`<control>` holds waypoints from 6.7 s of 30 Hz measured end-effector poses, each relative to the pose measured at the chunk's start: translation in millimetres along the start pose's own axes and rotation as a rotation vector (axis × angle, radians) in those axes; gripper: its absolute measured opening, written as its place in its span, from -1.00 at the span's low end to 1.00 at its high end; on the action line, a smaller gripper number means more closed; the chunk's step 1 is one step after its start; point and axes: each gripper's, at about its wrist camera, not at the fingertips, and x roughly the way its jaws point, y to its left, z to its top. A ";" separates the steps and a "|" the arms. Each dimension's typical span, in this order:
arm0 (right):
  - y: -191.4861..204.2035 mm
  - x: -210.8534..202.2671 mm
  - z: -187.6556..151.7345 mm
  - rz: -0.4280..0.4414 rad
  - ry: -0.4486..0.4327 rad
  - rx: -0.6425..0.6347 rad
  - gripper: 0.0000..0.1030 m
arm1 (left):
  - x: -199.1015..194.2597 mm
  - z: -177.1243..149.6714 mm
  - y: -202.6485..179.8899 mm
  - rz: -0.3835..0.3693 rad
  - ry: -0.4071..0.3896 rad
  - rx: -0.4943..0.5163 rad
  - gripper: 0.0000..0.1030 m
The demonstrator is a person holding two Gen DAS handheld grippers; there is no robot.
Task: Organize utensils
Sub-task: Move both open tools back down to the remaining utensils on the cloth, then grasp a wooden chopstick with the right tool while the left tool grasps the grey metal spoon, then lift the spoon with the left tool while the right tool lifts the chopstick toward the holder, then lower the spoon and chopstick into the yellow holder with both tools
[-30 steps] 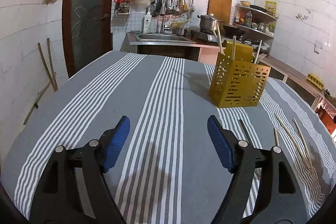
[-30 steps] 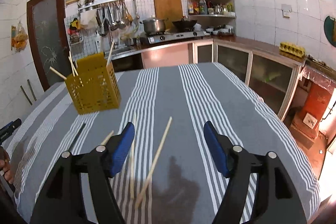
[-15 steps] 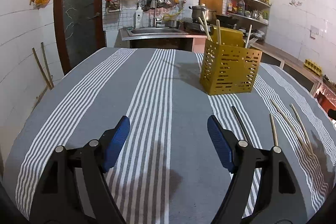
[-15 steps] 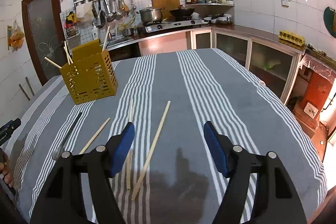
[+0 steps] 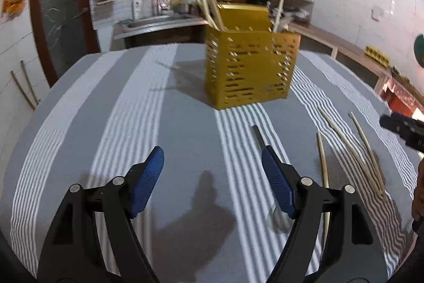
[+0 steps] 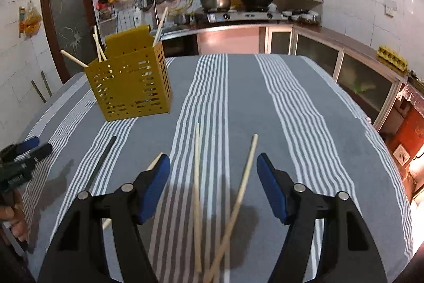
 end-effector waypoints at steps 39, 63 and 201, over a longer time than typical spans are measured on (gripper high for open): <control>58.5 116.2 9.7 0.059 0.300 -0.178 -0.89 | 128.4 29.6 -45.0 -0.087 0.292 0.009 -0.26; 48.5 20.7 67.2 0.190 -0.068 -0.061 -0.89 | 36.8 74.9 -32.7 -0.131 0.095 -0.010 -0.80; 111.3 -0.9 241.0 0.236 -0.484 -0.174 -0.89 | 39.8 248.1 -2.4 -0.069 -0.314 -0.047 -0.84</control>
